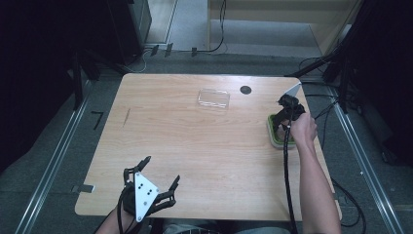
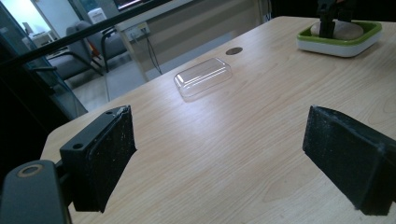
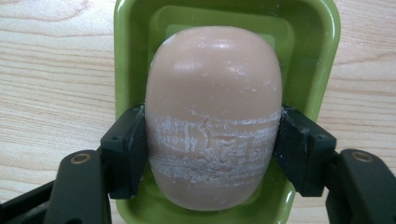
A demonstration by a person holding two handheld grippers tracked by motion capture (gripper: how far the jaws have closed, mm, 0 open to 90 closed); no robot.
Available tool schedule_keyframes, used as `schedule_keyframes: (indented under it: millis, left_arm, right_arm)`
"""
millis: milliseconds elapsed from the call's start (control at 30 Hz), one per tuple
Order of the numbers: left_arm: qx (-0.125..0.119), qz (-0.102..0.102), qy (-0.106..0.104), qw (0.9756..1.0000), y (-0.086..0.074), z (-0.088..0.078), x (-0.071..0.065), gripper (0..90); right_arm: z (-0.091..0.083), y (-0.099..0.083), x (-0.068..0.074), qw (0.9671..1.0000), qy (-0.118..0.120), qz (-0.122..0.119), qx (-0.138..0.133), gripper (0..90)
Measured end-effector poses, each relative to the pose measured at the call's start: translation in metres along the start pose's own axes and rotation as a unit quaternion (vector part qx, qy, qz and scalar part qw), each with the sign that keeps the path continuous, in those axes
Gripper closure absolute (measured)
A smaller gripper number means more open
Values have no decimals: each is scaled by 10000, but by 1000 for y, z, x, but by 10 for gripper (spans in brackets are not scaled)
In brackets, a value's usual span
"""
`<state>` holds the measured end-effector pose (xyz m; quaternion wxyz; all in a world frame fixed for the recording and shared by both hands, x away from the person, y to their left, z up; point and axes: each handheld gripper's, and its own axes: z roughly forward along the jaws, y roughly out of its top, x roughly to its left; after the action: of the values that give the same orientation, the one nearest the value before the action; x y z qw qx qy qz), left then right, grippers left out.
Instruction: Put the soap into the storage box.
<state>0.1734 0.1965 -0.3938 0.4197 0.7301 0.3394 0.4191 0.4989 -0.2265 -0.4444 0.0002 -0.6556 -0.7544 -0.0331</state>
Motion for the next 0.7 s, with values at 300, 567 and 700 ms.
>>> schedule_keyframes:
  millis: [300, 567, 700]
  left_arm:
    - [-1, 2, 2, 10000, 0, 0, 0, 99]
    - [8, 5, -6, 10000, 0, 0, 0, 99]
    - [10, 15, -19, 10000, 0, 1, 0, 99]
  right_arm:
    - [2, 0, 0, 10000, 9, 35, 31, 332]
    - [4, 0, -1, 10000, -5, 24, 92, 332]
    - [1, -1, 0, 10000, -76, -29, 33, 313]
